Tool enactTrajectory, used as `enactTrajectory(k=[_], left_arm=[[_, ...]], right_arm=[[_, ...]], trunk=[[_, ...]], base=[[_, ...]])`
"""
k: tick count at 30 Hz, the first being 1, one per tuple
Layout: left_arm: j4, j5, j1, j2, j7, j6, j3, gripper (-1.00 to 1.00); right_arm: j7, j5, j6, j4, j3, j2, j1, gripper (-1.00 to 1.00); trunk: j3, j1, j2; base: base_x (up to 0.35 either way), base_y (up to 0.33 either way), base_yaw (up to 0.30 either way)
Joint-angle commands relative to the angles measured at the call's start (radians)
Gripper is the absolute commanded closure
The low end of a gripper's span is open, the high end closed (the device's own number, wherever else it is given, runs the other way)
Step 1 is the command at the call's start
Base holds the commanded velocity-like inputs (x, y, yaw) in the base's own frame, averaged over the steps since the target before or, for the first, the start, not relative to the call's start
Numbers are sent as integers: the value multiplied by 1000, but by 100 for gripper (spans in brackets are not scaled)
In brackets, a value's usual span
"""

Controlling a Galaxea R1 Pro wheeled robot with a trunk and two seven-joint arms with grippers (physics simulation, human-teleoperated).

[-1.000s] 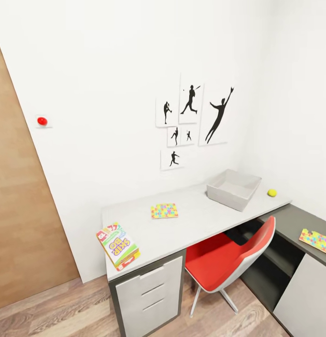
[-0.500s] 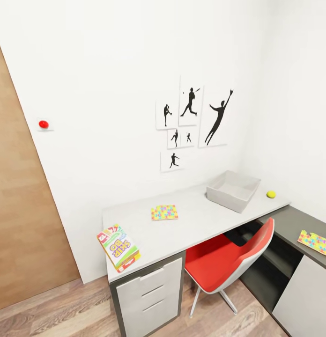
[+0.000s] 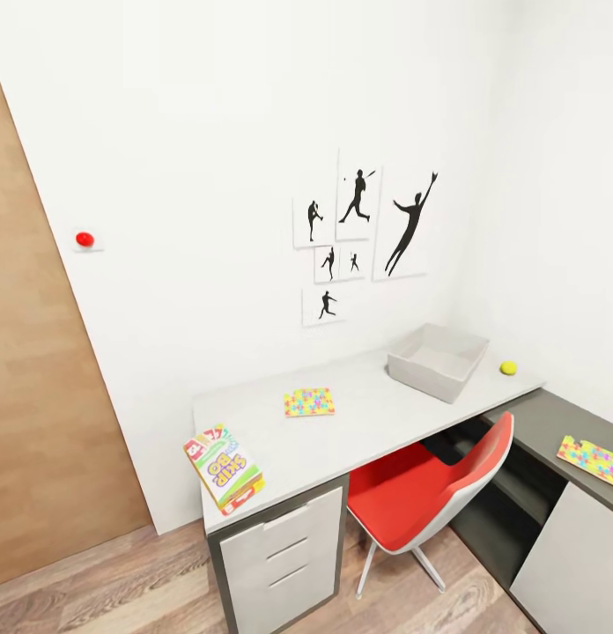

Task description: Put all the toys in the child's room - the three board games (two on the bed and one on the table), the two jigsaw puzzles on the table, and the tennis ball on the table - inside the toy box on the table in the child's room.

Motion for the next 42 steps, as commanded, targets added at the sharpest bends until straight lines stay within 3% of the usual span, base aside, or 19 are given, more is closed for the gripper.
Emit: enactTrajectory(k=[1,10,21,34,42], left_arm=[[-4,-1,0,1,0,9,-1,-100],[-4,-1,0,14,-1,12,-1,-100],[0,-1,0,17,1,7,-2,-100],[0,-1,0,17,0,4,-3,-100],[0,-2,0,17,-1,4,-3,-100]], right_arm=[[3,-2,-3,0,-1,-4,0,-100],[5,-9,-5,1,-2,-10,0,-100],[6,-12,-8,1,-1,-32,0,-100],[6,-13,-10,2,-2,-38,0,-100],[7,-67,-11,2,-3,-41,0,-100]], trunk=[[2,-4,6],[30,-38,69],[65,-80,146],[105,-130,237],[130,-161,293]], base=[[0,0,0],[0,0,-126],[0,0,-264],[0,0,-281],[0,0,-282]])
